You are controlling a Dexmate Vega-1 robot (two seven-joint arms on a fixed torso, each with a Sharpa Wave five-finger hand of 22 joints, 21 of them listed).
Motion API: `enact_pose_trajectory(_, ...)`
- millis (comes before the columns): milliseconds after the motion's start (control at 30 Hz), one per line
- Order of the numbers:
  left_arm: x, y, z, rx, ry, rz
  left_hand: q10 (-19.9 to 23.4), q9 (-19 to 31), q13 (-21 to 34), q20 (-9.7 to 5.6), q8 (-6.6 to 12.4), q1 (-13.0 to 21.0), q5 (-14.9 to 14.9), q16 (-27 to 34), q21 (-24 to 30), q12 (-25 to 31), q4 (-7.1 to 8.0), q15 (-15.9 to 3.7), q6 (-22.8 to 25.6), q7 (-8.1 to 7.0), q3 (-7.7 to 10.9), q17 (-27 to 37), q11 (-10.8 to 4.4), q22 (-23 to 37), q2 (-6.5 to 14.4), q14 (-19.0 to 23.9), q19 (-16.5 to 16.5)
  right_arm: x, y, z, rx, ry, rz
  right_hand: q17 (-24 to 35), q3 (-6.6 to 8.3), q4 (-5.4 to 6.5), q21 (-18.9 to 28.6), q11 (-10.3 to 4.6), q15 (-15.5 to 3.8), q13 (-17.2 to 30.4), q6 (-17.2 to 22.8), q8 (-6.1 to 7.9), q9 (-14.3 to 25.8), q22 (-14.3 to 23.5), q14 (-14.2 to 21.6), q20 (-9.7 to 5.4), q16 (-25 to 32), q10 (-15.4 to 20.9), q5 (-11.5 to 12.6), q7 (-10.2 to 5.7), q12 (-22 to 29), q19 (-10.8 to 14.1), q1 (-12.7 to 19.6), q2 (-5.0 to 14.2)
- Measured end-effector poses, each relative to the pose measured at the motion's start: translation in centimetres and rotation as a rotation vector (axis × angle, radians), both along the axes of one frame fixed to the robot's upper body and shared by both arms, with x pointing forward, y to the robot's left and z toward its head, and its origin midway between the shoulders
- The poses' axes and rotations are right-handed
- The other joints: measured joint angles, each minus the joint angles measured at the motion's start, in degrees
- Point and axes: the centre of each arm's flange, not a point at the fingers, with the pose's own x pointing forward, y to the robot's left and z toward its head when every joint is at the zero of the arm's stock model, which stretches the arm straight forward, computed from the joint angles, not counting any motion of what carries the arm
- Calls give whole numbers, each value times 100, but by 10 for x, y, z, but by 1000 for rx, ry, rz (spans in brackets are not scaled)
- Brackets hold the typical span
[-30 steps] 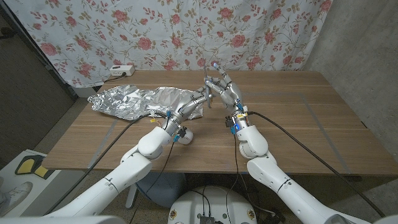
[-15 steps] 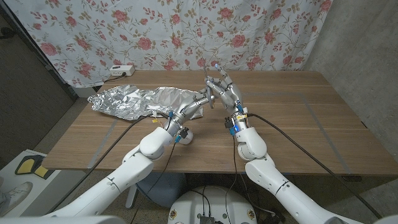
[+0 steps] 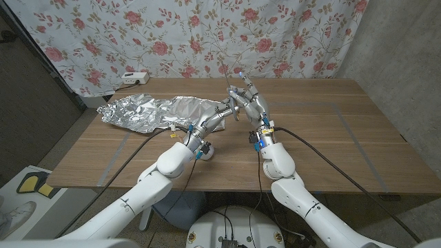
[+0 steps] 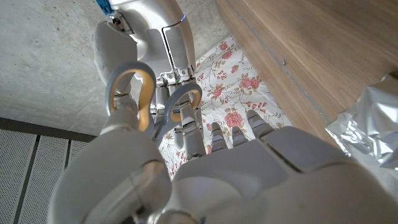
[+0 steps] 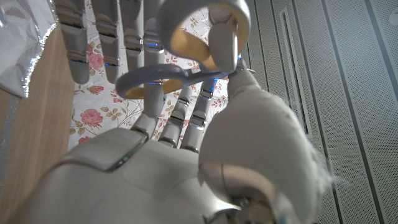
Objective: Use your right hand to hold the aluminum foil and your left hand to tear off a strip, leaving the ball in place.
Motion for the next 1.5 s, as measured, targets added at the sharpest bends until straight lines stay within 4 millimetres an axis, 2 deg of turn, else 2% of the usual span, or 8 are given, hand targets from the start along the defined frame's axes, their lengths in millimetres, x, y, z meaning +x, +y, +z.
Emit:
enact_pose_trajectory(100,0,-1,0,-3,-1,3,0,0,7,13,0,-20,0,0,0,0,-5,-6,3,1,-5,0,0,0,-31,7,13,0,0,-1,2,1,-2,0,0,0,0,0,0,1,6,0,0,0,0,-23,0,0,-2,-6,-1,-23,0,0)
enact_pose_trajectory(200,0,0,0,-6,-3,9,46,24,14,50,67,5,0,0,0,0,-5,29,254,-10,-5,0,-46,14,-7,118,58,1,0,-1,3,4,-3,0,0,0,0,0,0,8,6,0,0,0,0,-32,0,0,-3,-7,0,-32,-1,-1)
enact_pose_trajectory(267,-1,-3,-1,-18,-2,8,140,24,14,12,133,110,0,0,0,4,-31,-8,433,-26,22,0,-71,31,99,160,119,1,0,-1,6,2,-3,23,0,0,0,0,0,8,6,0,0,0,0,-32,0,0,-3,-7,2,-32,-1,-1)
enact_pose_trajectory(500,-1,-6,0,-40,-5,18,208,52,13,62,134,449,0,0,0,30,-121,9,595,0,193,0,-82,31,377,319,229,1,-1,-2,8,4,-4,28,0,0,0,0,0,-22,6,0,0,0,0,-32,0,0,-4,-7,22,-31,-1,-1)
enact_pose_trajectory(767,-1,-9,-1,-60,-2,26,239,51,13,58,134,532,-1,0,0,29,-109,9,595,0,212,0,-52,30,416,380,249,1,0,-4,10,9,1,28,0,0,0,0,0,-24,42,0,0,0,0,-32,0,0,-20,-20,22,-31,-1,-2)
enact_pose_trajectory(933,-1,-11,-1,-65,3,28,295,51,13,40,183,533,-1,0,0,51,-109,9,659,64,212,0,-81,30,415,380,268,1,1,-6,11,13,5,27,0,0,0,0,0,-24,78,0,0,0,0,-32,0,0,-21,-38,21,-31,-2,-2)
enact_pose_trajectory(1233,0,-15,-1,-66,11,26,1060,51,30,-21,183,785,26,113,0,317,-147,-337,904,-43,249,-1,-319,30,488,871,391,2,1,-8,16,18,9,27,0,0,0,0,0,-54,78,0,0,0,0,-31,0,0,-25,-38,23,-31,-2,-2)
enact_pose_trajectory(1500,-1,-17,-1,-67,9,31,966,67,114,-42,246,925,27,109,0,285,-165,-380,1152,-23,267,-1,-336,30,435,913,411,2,0,-9,22,14,4,27,0,0,0,0,0,-54,177,0,0,0,0,-54,-22,0,-37,-109,51,-53,-3,-3)
